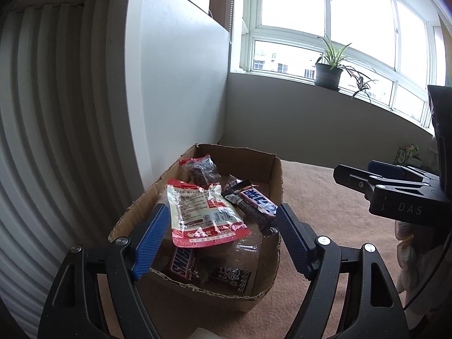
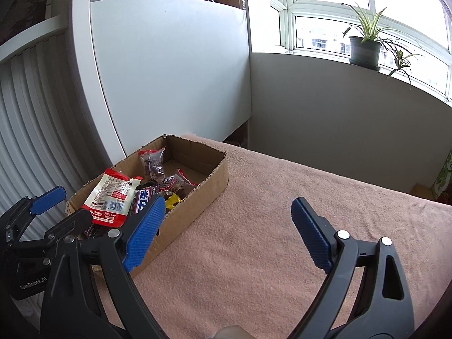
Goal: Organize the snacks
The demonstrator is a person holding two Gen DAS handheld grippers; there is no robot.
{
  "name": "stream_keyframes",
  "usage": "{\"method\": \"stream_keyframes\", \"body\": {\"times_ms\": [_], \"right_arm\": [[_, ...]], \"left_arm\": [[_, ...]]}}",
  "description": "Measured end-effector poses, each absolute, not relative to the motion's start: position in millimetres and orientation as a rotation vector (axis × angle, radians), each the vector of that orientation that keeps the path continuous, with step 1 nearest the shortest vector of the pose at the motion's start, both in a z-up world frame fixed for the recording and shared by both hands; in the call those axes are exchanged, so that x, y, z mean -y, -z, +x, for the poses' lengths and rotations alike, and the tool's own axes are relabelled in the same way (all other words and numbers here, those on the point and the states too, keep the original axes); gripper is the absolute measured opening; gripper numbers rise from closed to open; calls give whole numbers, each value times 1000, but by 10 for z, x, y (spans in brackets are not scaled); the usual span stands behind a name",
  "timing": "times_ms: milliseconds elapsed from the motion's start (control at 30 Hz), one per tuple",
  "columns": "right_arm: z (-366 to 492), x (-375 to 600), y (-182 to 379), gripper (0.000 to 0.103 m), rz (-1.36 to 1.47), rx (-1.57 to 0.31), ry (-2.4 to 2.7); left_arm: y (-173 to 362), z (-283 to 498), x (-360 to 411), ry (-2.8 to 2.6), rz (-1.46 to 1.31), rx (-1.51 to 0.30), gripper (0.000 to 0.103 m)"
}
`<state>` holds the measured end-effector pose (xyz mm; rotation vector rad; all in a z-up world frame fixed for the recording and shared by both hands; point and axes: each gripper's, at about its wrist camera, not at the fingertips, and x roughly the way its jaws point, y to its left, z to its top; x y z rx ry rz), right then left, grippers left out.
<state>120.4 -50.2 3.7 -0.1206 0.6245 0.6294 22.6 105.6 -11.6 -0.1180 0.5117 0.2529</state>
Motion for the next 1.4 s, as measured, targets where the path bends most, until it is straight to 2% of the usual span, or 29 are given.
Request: {"method": "stream_keyframes", "body": {"times_ms": [67, 167, 267, 1400], "right_arm": [[1162, 552, -44, 93, -123, -617, -629], [1127, 608, -54, 102, -121, -595, -620], [1123, 644, -54, 103, -117, -588, -617], [1143, 578, 7, 103, -137, -601, -608]], "left_arm": [[116, 210, -1046, -253, -121, -512, 78], [94, 176, -1027, -252, -132, -501, 78], [84, 167, -1004, -260, -132, -495, 82], [105, 178, -969, -265, -127, -508, 82]]}}
